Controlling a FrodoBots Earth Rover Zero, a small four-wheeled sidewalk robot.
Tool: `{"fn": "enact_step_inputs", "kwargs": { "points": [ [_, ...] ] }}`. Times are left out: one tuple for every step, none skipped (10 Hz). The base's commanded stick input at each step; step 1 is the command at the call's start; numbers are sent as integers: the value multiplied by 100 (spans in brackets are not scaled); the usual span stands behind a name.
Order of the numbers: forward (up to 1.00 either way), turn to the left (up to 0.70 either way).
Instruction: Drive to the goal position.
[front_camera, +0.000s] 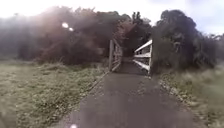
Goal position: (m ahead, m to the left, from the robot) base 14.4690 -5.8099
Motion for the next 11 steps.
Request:
{"fn": "enact_step_inputs", "kwargs": {
  "points": [
    [85,-33],
    [85,-34],
    [85,-34],
    [85,-34],
    [85,-34],
    [85,-34],
    [85,-34],
    [85,-16],
    [85,-3],
    [85,-1],
    [85,0]
  ]
}}
